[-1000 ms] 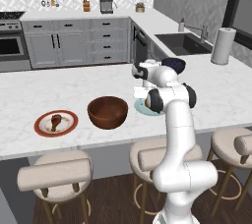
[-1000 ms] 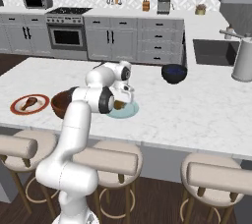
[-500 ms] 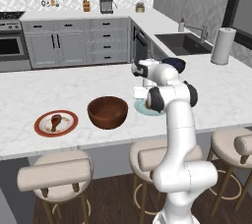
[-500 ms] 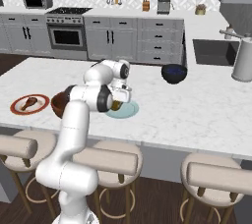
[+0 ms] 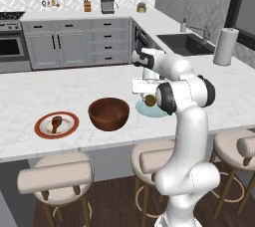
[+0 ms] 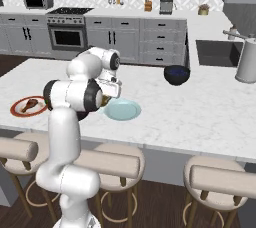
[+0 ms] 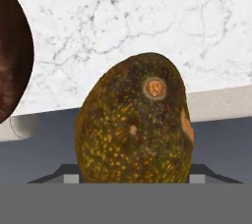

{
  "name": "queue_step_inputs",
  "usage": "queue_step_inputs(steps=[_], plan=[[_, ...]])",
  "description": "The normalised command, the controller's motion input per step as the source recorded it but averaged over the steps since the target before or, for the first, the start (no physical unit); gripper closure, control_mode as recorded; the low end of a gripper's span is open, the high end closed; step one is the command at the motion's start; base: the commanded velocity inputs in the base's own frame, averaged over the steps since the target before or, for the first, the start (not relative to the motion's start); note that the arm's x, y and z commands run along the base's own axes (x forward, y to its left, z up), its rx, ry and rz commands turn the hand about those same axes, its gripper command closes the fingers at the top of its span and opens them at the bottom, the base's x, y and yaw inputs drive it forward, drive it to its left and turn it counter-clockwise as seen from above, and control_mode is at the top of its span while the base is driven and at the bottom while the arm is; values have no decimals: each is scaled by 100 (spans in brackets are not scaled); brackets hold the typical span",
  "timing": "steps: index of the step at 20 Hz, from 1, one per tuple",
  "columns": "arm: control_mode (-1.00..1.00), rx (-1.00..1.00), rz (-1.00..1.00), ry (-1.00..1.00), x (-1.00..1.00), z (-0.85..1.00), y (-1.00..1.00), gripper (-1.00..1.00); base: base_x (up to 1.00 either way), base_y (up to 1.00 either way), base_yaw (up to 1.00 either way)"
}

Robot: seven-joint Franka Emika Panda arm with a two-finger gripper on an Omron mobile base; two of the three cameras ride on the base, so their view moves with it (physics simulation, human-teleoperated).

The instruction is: Pick the chicken drumstick and avocado from their plates and place them in the bowl. Then put the bowl in the fridge.

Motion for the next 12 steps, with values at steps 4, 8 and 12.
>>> queue_step_inputs(steps=[4, 8, 12], plan=[[-100, 0, 8, -20, -96, 96, 99, 100, 0, 0, 0], [-100, 0, 5, -23, -62, 73, 77, 100, 0, 0, 0], [-100, 0, 1, -12, -3, 6, 74, 100, 0, 0, 0]])
